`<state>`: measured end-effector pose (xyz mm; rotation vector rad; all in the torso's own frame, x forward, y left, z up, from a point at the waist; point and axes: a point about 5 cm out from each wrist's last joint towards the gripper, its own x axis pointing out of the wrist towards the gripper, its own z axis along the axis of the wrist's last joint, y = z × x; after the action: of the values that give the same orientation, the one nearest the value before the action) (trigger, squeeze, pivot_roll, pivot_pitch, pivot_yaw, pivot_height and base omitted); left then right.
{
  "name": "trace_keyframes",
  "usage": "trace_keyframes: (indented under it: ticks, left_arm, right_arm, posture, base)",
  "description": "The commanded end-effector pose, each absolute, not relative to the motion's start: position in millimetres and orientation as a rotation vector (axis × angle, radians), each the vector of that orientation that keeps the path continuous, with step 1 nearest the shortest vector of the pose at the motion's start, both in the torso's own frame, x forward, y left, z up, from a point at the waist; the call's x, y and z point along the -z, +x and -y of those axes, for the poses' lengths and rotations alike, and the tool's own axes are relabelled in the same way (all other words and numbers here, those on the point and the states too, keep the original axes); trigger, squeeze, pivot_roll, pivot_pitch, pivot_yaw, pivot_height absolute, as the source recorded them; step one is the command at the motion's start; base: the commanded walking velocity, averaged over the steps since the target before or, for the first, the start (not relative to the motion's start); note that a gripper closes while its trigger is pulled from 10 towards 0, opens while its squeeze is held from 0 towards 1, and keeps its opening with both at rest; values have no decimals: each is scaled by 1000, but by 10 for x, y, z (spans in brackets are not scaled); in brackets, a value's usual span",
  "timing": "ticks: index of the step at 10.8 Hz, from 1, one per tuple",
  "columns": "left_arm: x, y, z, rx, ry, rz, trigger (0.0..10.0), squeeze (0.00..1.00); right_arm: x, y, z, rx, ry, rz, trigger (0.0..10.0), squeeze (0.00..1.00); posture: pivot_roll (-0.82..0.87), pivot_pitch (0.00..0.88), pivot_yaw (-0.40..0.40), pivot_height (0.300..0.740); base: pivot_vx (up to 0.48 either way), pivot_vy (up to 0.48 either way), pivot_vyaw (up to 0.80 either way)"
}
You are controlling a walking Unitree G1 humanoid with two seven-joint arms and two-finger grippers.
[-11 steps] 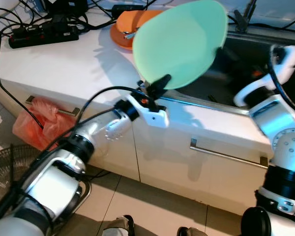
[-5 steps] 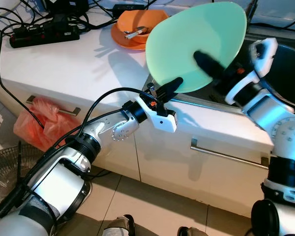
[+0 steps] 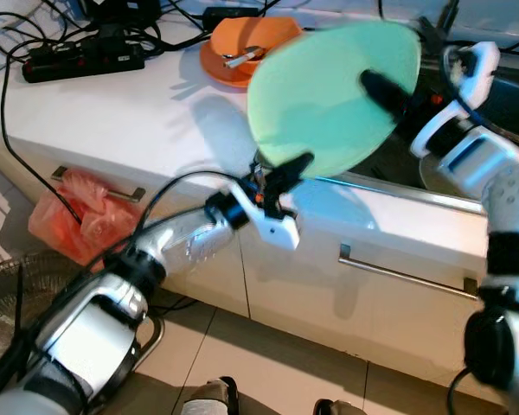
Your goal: Kitchen organization
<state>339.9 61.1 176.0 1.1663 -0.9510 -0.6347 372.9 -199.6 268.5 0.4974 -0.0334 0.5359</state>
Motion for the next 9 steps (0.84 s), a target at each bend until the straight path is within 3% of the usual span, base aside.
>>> trace_keyframes:
  ticks: [1, 9]
  left_arm:
    - [-2049, 3326, -499, 595, 1059, 1113, 0, 0]
    - [-2020, 3331, -512, 592, 1084, 1109, 0, 0]
  right_arm:
    - [-2566, 3764, 2059, -492, 483, -16, 0, 0]
    - [-2330, 3706, 2041, -620, 390, -291, 0, 0]
  posture:
    - [27, 132, 70, 740]
    - [16, 132, 59, 740]
  base:
    - [0, 0, 0]
    - [0, 0, 0]
